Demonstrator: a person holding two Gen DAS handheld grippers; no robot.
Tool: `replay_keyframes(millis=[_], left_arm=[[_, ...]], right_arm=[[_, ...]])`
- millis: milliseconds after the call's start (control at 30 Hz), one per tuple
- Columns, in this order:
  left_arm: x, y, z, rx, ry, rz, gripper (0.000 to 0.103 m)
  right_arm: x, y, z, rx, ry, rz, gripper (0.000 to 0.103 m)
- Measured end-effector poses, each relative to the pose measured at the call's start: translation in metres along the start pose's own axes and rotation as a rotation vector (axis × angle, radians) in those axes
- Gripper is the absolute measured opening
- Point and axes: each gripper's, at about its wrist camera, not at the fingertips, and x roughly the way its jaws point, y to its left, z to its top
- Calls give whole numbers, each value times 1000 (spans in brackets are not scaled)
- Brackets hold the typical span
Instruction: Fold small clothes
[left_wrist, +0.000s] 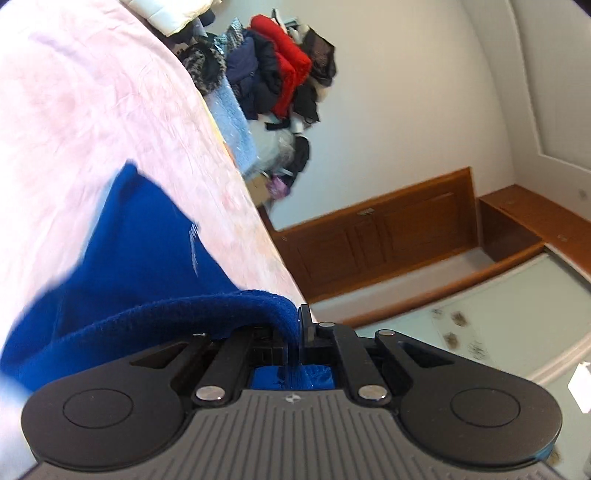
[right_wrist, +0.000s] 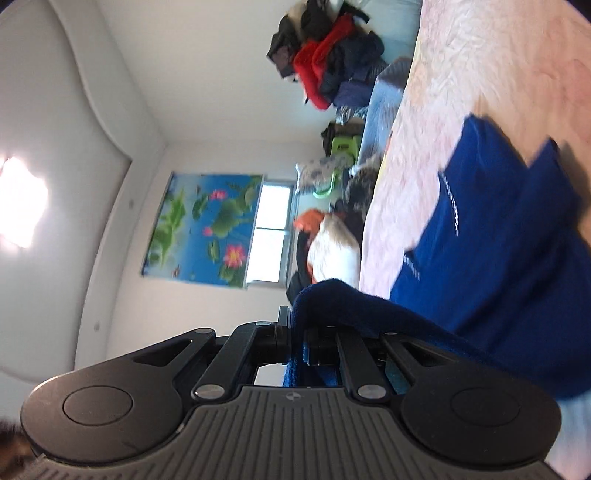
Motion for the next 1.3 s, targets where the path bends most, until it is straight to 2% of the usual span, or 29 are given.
replay_keyframes(millis=[67, 100, 133, 167, 200, 233, 267, 333, 400, 433, 467, 500, 567, 600, 667, 733, 767, 800, 833, 900, 1000, 1100, 1133, 1167, 1200, 1233, 1267, 1300], left_arm=[[46, 16, 15, 17, 23, 58, 4], [65, 26, 21, 22, 47, 80, 4], [79, 38, 27, 16, 72, 125, 4], [88, 47, 36, 3, 78, 189, 5], [94, 54, 39, -14, 78, 204, 4], [98, 60, 44, -51, 89, 187, 5], [102, 62, 47, -75, 124, 166, 9], [103, 53, 55, -54, 165, 155, 28], [91, 32, 65, 48, 103, 151, 79], [83, 21, 69, 97, 61, 147, 86], [75, 7, 74, 172, 20, 142, 88], [70, -4, 76, 253, -6, 152, 88], [69, -27, 75, 463, -45, 277, 88], [73, -33, 71, 560, -49, 348, 88], [90, -32, 65, 665, -4, 420, 88], [110, -21, 64, 687, 70, 471, 87], [119, -16, 63, 697, 95, 494, 82], [126, -12, 64, 709, 106, 519, 72], [134, -4, 62, 715, 125, 550, 68], [147, 5, 60, 722, 173, 582, 67], [164, 22, 61, 662, 256, 600, 67], [170, 29, 66, 630, 235, 615, 67], [172, 30, 67, 622, 231, 619, 67], [176, 29, 68, 629, 231, 625, 67], [177, 28, 67, 651, 231, 632, 51], [179, 25, 65, 674, 230, 649, 38], [182, 23, 65, 688, 237, 663, 22], [182, 22, 64, 696, 241, 666, 13]], right_arm=[[26, -33, 29, 94, -88, -95, 17], [37, -52, 42, 114, -107, -155, 36], [45, -68, 52, 130, -129, -218, 69], [51, -82, 59, 146, -143, -297, 71], [56, -90, 64, 144, -130, -321, 64], [59, -91, 65, 133, -110, -317, 60], [60, -88, 66, 115, -93, -300, 61], [62, -73, 64, -4, -46, -308, 61], [67, -49, 64, -183, 0, -386, 61], [71, -41, 64, -259, 24, -429, 61], [77, -32, 64, -347, 49, -489, 61], [84, -25, 64, -431, 67, -548, 61], [97, -21, 65, -536, 101, -633, 61], [104, -23, 71, -554, 116, -656, 61], [116, -26, 74, -575, 131, -666, 61], [121, -29, 77, -580, 151, -666, 61], [126, -30, 78, -581, 156, -664, 61], [130, -29, 77, -592, 165, -663, 61], [137, -29, 79, -601, 172, -668, 61], [145, -31, 81, -608, 188, -682, 60], [158, -31, 80, -630, 257, -687, 57], [167, -30, 80, -663, 303, -701, 54], [169, -30, 80, -671, 311, -709, 48], [171, -30, 79, -680, 323, -715, 37], [173, -29, 79, -693, 338, -716, 27], [175, -30, 78, -700, 351, -719, 8], [176, -30, 77, -704, 352, -717, 9], [176, -30, 77, -714, 349, -718, 9]])
